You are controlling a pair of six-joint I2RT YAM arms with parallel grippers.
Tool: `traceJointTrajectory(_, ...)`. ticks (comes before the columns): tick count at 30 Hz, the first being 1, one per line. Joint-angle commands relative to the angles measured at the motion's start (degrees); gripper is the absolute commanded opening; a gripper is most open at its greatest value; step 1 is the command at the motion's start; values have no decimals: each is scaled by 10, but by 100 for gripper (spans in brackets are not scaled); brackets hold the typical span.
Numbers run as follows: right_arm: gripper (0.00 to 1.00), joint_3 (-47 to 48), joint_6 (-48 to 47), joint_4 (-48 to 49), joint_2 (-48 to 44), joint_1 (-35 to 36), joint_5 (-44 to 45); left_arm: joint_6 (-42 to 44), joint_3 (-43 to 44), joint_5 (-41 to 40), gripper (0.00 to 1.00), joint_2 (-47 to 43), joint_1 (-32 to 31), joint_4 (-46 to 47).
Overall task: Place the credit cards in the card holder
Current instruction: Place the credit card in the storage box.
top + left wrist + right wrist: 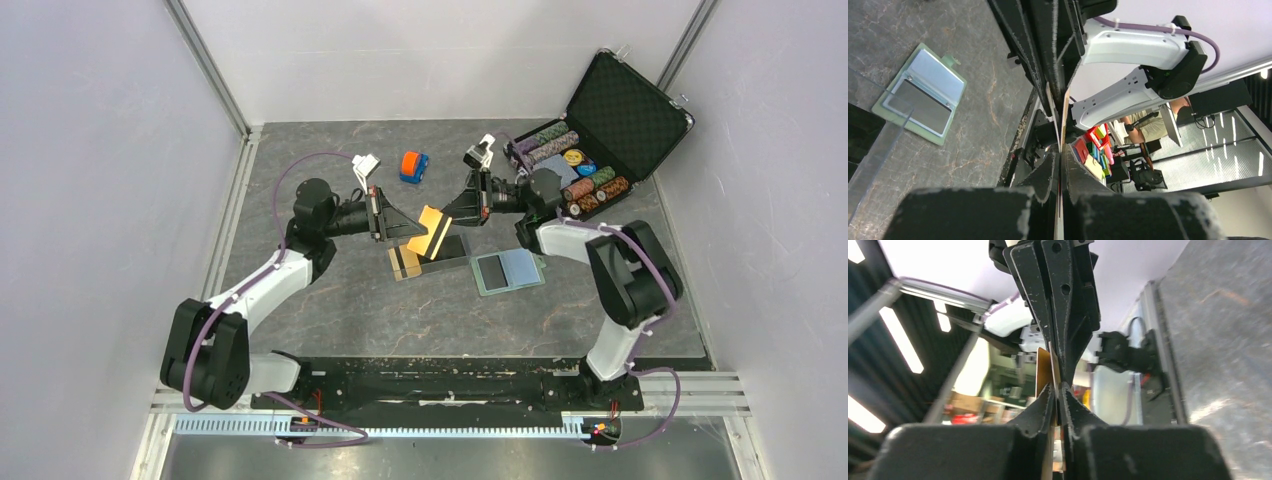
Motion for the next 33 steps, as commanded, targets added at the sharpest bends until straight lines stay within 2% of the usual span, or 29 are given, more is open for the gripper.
traceJointTrajectory(1, 0, 32, 345, 473, 61, 10, -27, -11, 7, -24, 2, 0, 0, 32)
traceJointTrajectory(4, 0, 29, 281, 398, 48, 10, -31, -3, 5, -28, 2, -1, 0, 19)
traceJointTrajectory(9, 0, 30, 237, 342, 41, 10, -31, 18, 3, -36, 2, -7, 0, -13)
traceJointTrajectory(11, 0, 22, 181, 273, 27, 9, -29, 30, 3, -37, 2, -11, 0, -31)
traceJointTrajectory(13, 0, 12, 77, 147, 4, 8, -20, 41, 4, -38, 2, -15, 0, -50)
traceJointTrajectory(15, 0, 16, -78, -48, -24, 8, -2, 44, 1, -39, 2, -18, 0, -54)
traceJointTrajectory(17, 0, 57, -279, -335, -44, 7, 26, 44, -1, -38, 2, -19, 0, -56)
traceJointTrajectory(19, 0, 117, -425, -526, -45, 6, 62, 45, -2, -35, 2, -18, 0, -59)
traceJointTrajectory(21, 0, 135, -444, -554, -45, 1, 73, 48, -3, -30, 2, -19, 0, -63)
traceJointTrajectory(33, 0, 161, -442, -554, -63, -26, 84, 61, -19, -12, 16, -29, 0, -86)
